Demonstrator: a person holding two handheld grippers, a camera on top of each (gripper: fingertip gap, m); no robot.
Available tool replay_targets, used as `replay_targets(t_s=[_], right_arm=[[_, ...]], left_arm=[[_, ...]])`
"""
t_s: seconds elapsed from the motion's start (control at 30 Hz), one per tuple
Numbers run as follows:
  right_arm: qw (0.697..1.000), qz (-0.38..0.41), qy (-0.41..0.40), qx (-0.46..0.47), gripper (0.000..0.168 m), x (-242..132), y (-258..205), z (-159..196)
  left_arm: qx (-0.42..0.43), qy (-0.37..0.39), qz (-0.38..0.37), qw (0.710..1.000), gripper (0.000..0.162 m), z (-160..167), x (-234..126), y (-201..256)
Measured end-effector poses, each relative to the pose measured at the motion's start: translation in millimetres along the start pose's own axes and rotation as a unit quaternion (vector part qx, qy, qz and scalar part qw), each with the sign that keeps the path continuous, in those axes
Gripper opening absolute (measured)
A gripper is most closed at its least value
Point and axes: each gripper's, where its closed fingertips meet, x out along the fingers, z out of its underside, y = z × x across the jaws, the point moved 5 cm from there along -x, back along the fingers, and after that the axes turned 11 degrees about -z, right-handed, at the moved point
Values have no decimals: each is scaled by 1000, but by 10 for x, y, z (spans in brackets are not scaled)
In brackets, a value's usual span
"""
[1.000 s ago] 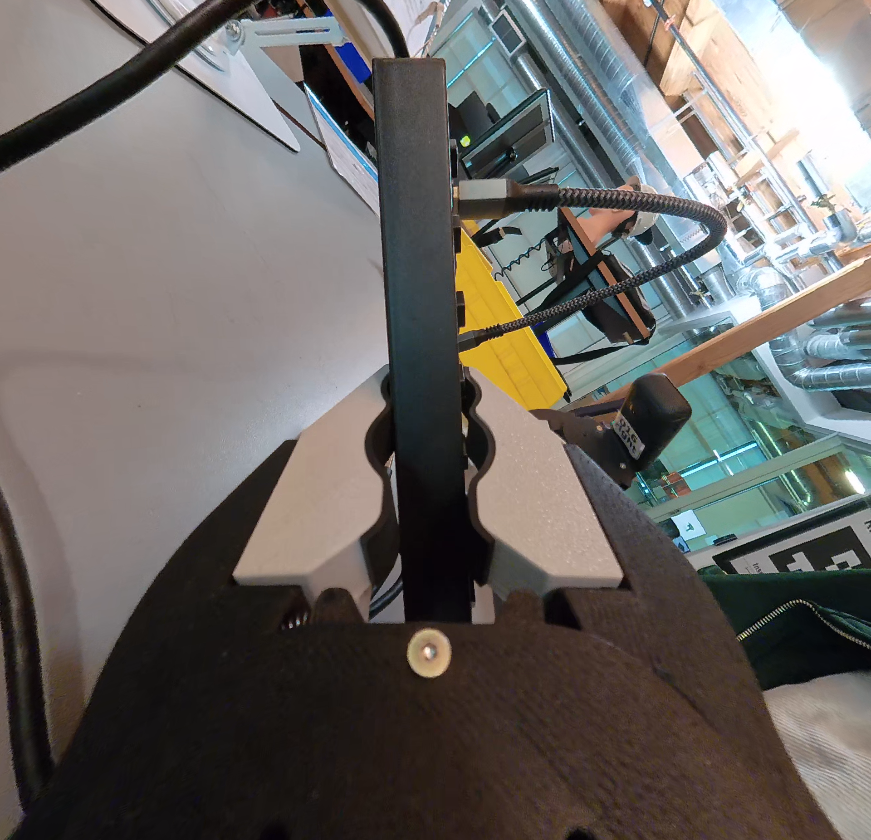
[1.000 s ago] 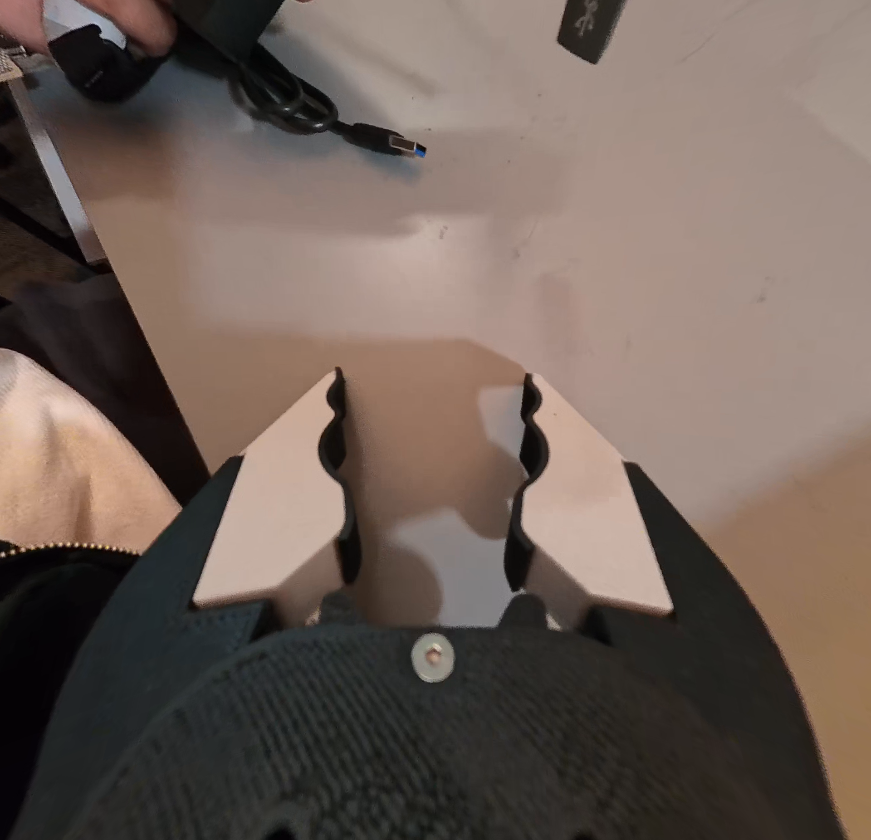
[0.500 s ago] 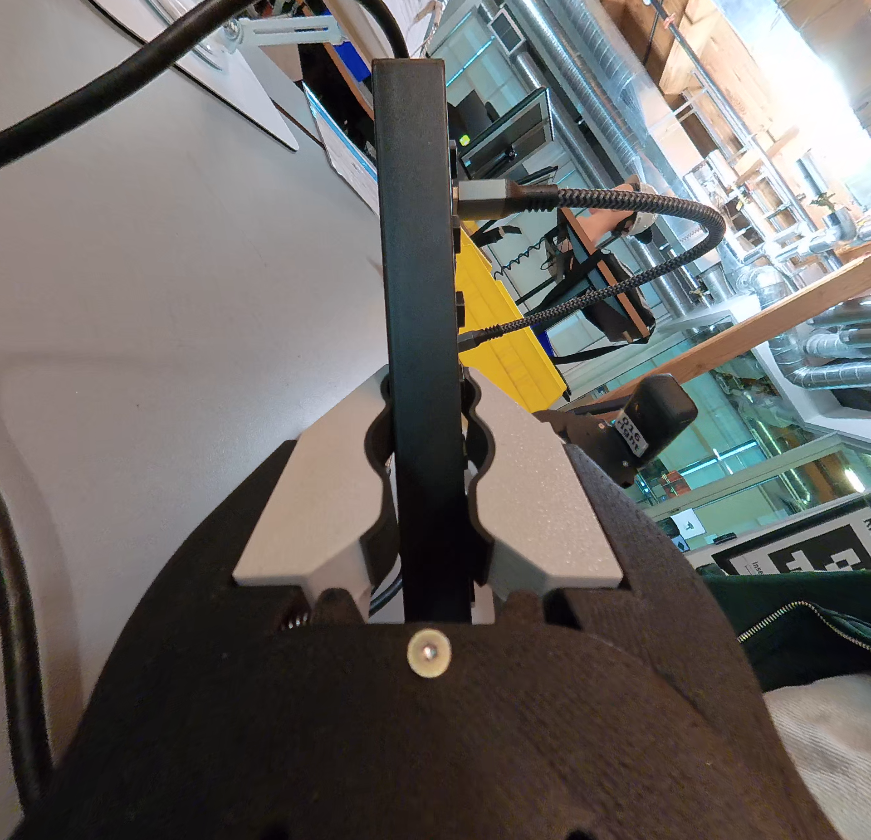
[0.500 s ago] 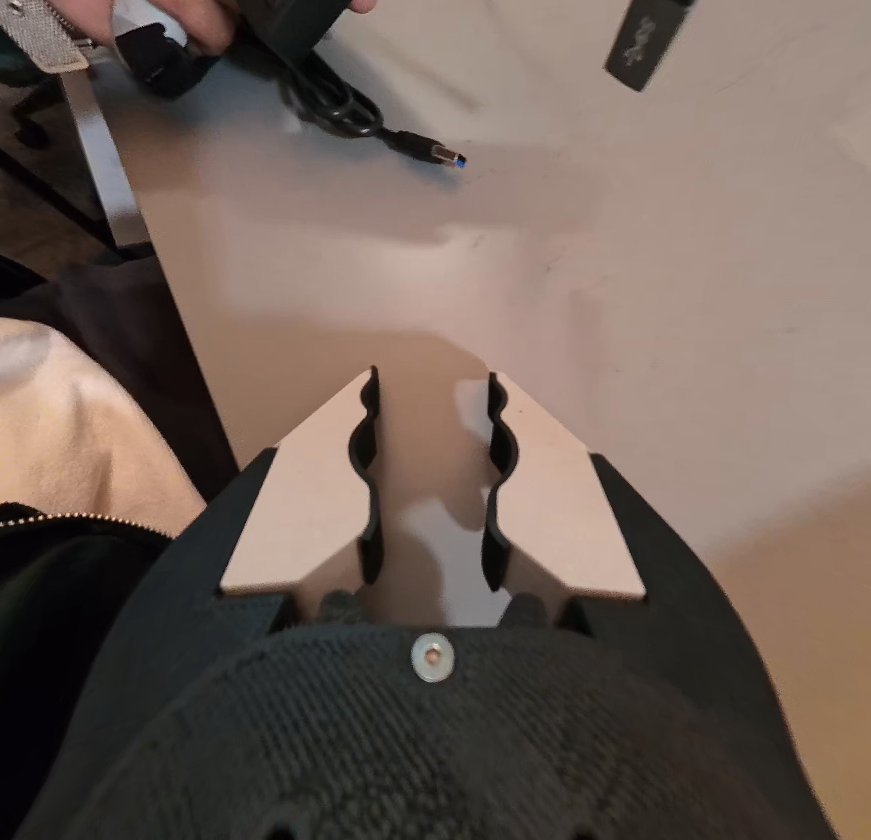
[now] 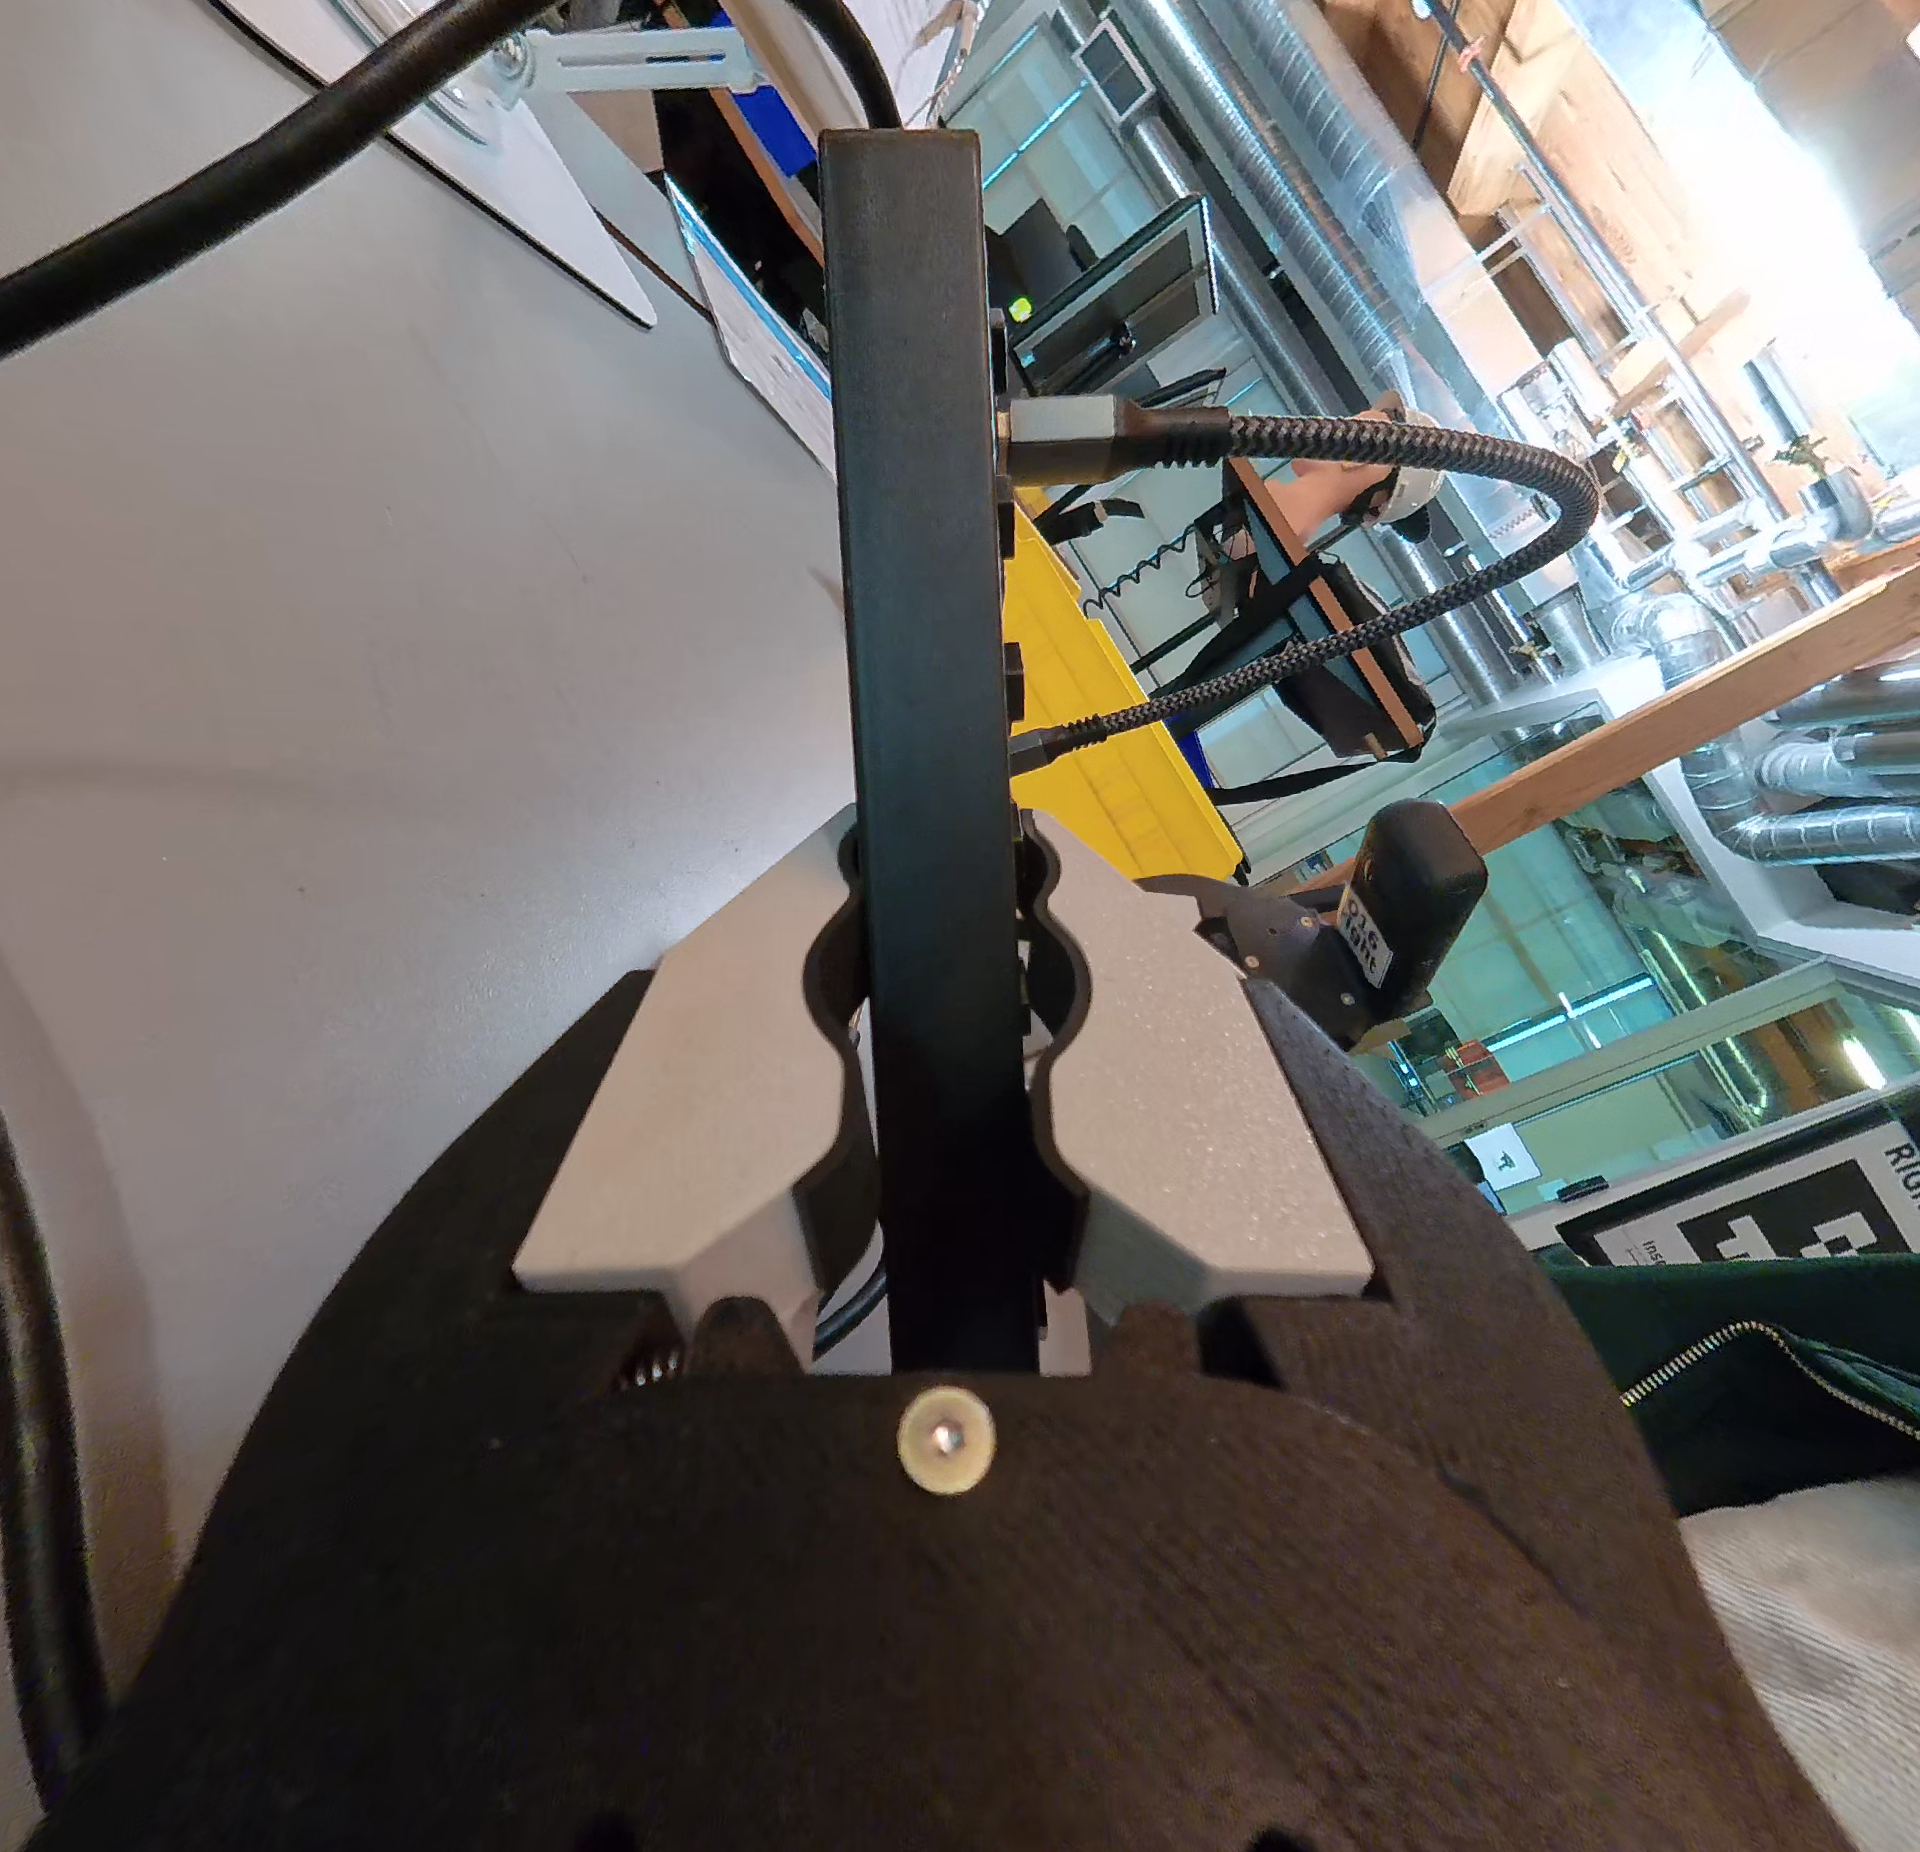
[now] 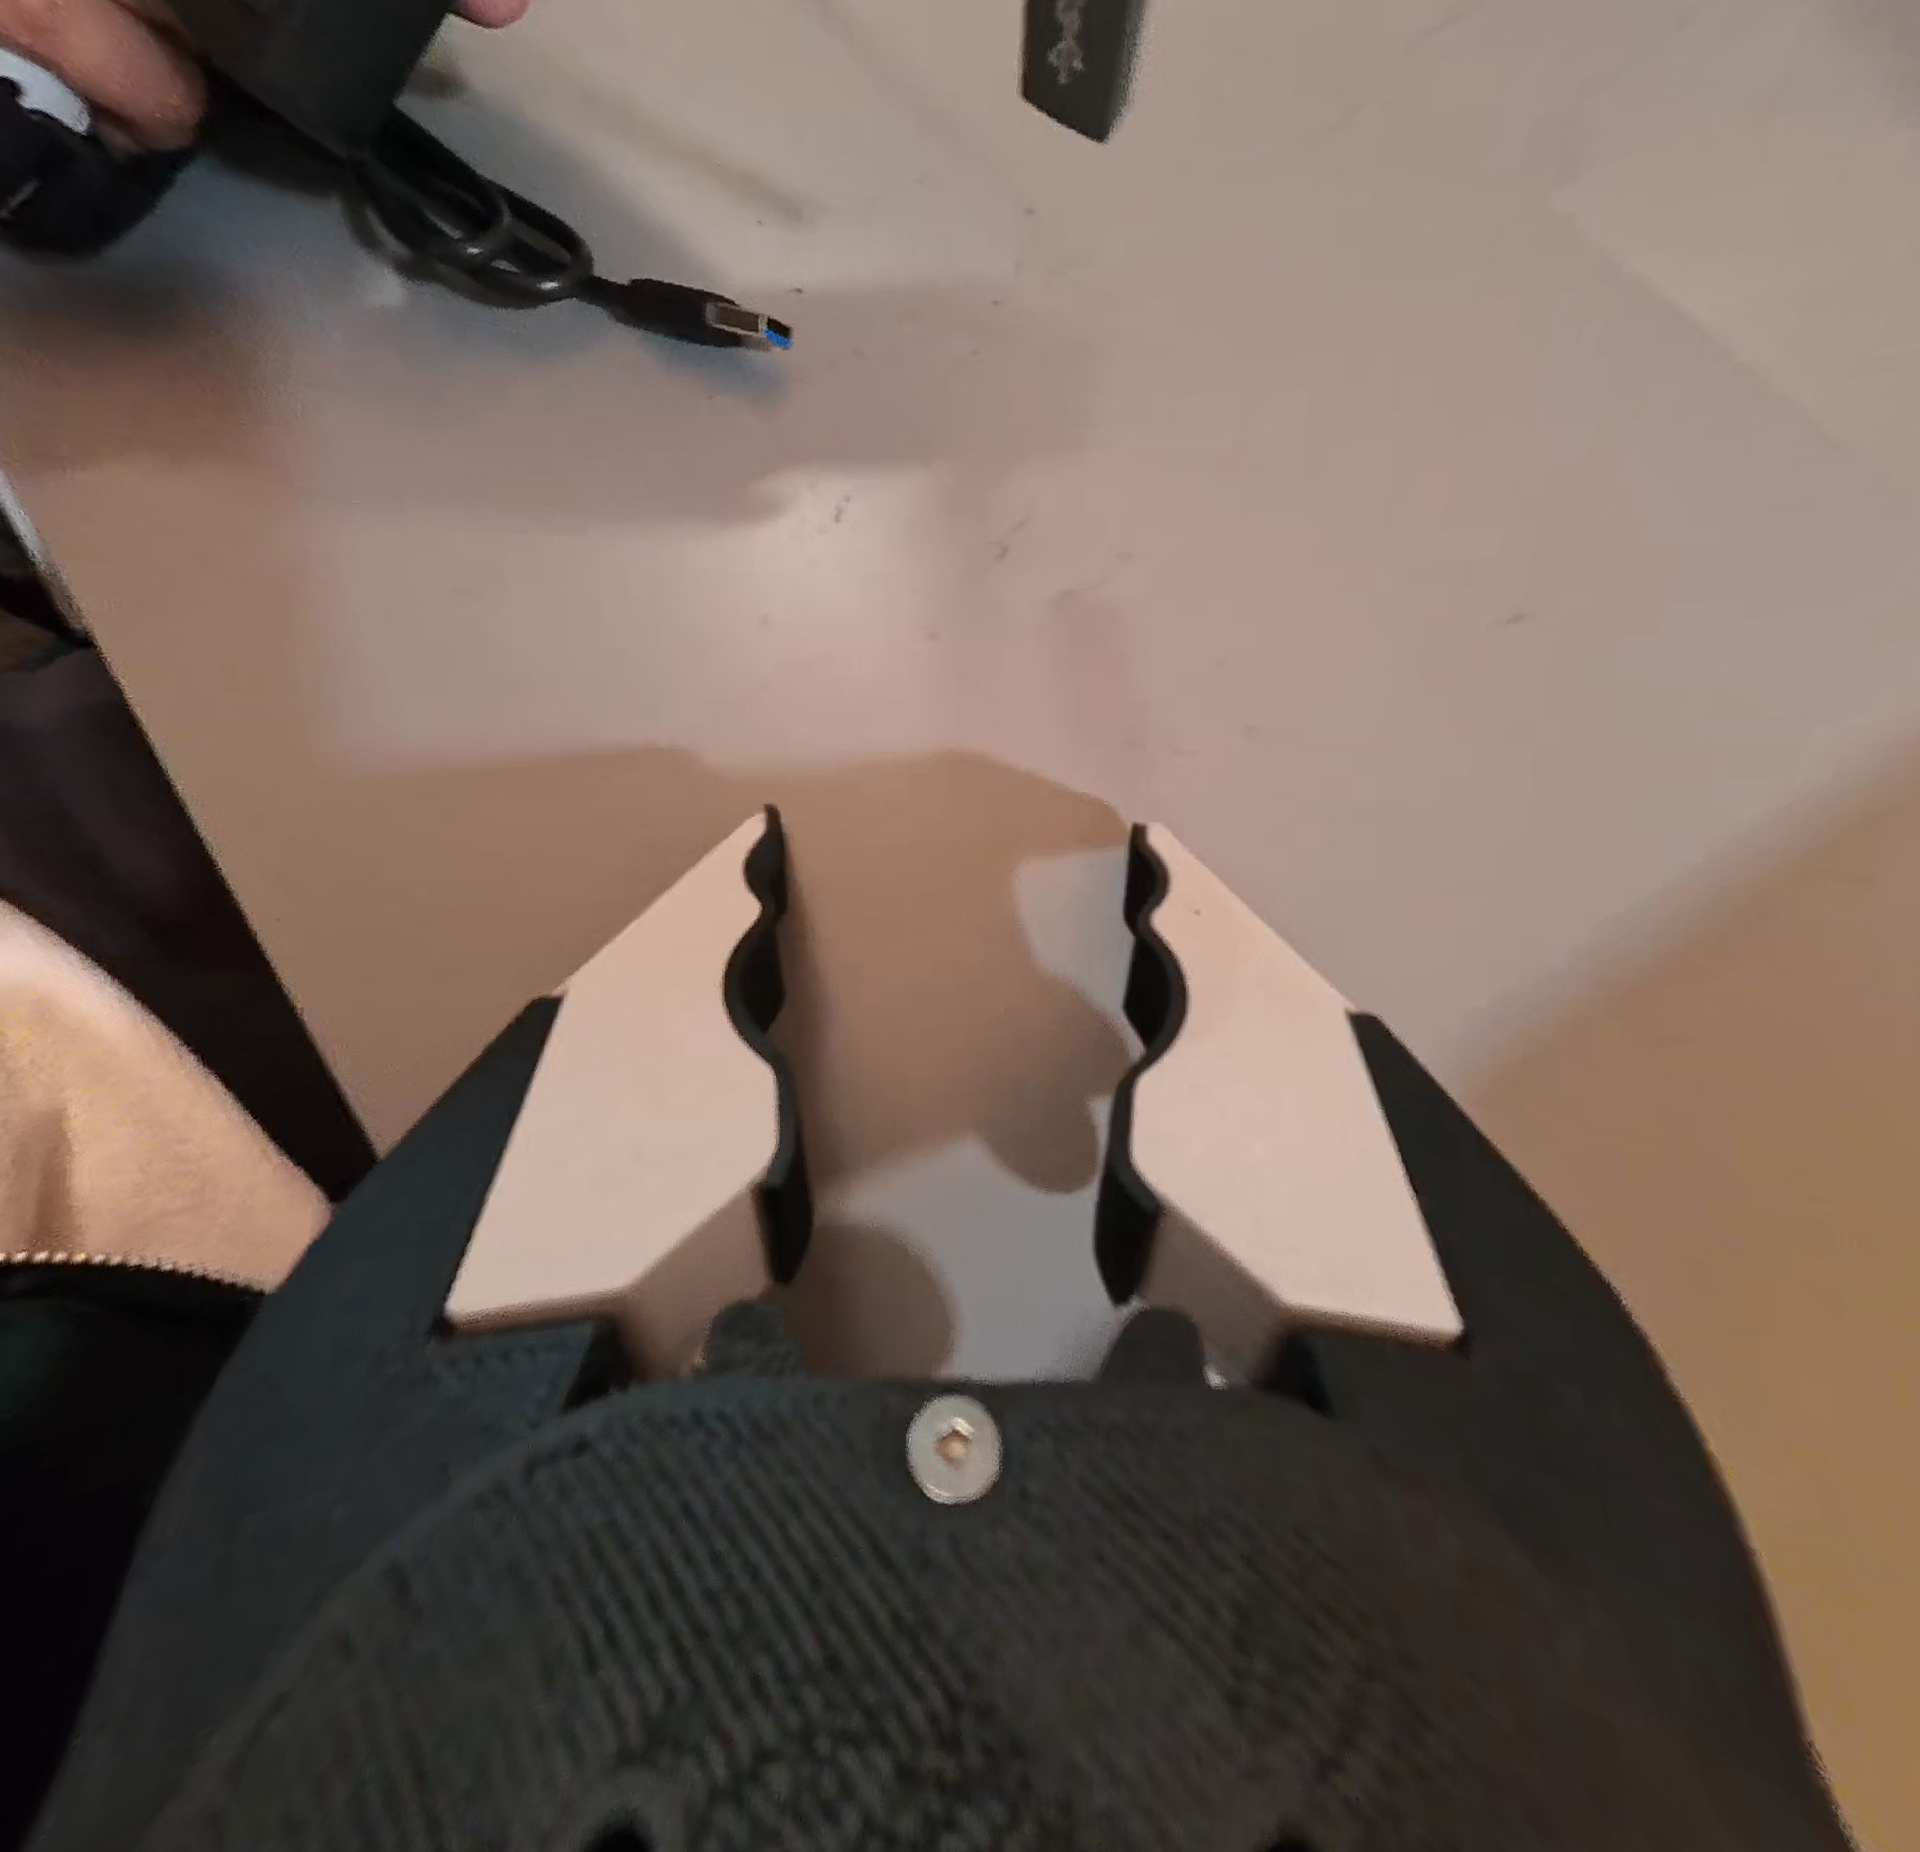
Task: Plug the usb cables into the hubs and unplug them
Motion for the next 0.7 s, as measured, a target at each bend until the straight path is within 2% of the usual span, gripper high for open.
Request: replay_targets(t_s=[0.1,0.23,0.5,0.7], right_arm=[[998,55,-8,-20,57,-73,112,10],[996,77,-14,-42,58,-89,108,-3],[998,43,6,-43,66,-55,-13,-64],[996,-4,74,-42,64,-104,-153,-246]], left_arm=[[0,1,0,1000,23,0,-2,0],[1,0,0,1000,23,1,-3,2],[0,1,-1,1000,23,1,0,-1],[-4,4,1,1000,23,-4,0,-5]])
